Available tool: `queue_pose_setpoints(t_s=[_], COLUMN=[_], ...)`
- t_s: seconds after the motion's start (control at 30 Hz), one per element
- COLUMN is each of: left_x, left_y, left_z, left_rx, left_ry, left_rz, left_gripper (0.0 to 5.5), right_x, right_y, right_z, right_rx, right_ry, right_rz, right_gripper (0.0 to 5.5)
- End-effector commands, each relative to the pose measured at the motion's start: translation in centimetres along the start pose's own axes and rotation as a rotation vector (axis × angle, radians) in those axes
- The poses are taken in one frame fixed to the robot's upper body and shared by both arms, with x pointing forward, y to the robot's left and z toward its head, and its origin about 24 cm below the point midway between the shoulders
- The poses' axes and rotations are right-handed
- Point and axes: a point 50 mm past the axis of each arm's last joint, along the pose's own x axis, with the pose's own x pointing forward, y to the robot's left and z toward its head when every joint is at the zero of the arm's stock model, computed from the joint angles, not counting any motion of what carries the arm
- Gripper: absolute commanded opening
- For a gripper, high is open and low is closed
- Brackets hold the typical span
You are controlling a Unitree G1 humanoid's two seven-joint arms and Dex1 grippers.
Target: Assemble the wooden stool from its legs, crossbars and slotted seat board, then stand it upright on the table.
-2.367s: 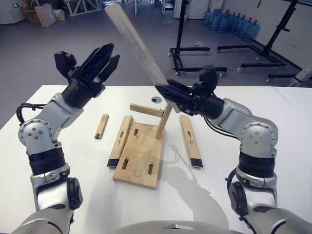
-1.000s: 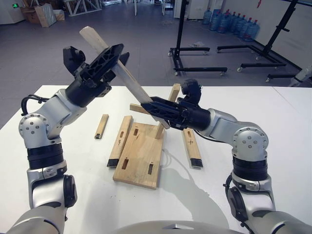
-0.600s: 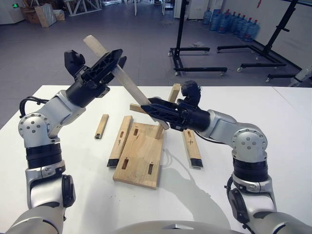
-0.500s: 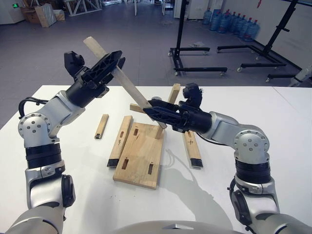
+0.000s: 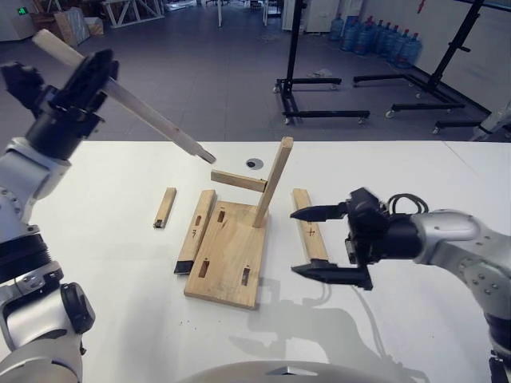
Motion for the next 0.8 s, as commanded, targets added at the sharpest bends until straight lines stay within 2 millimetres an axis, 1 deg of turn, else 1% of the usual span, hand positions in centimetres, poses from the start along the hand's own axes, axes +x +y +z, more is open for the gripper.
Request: queue_pose_setpoints(t_s=[0.03, 0.17, 0.23, 0.37, 0.47, 0.63, 0.73, 0.8], left_x=[0.1, 0.6, 0.7, 0.3, 0.0, 0.0, 0.0, 0.0], left_y=[-0.4, -0.9, -1.0, -0.9, -0.6, -0.7, -0.6, -0.5], left_z=[0.2, -1.8, -2.6, -3.0, -3.0, -3.4, -3.8, -3.9], left_rx=[0.061, 0.083, 0.081, 0.064, 0.062, 0.058, 0.057, 0.058], left_ry=[-0.037, -0.012, -0.004, -0.022, -0.031, -0.032, -0.024, -0.021], left_rz=[0.052, 0.047, 0.055, 0.082, 0.102, 0.105, 0.109, 0.112], left_gripper=[2.02, 2.02, 2.02, 2.02, 2.02, 2.02, 2.02, 2.02], right_x=[5.1, 9.1, 10.0, 11.1, 11.8, 12.6, 12.2, 11.1], right_y=[-0.5, -0.8, -0.7, -0.7, -0.6, -0.4, -0.5, -0.9], right_z=[-0.8, -1.3, -1.6, -2.5, -2.8, -2.8, -3.7, -4.9], right_rx=[-0.18, -0.295, -0.401, -0.508, -0.55, -0.565, -0.569, -0.564], right_ry=[0.046, 0.089, 0.151, 0.245, 0.281, 0.291, 0.34, 0.4], right_rz=[-0.032, -0.057, -0.046, -0.004, 0.031, 0.065, 0.085, 0.088], right_gripper=[5.4, 5.4, 5.4, 5.4, 5.4, 5.4, 5.4, 5.4])
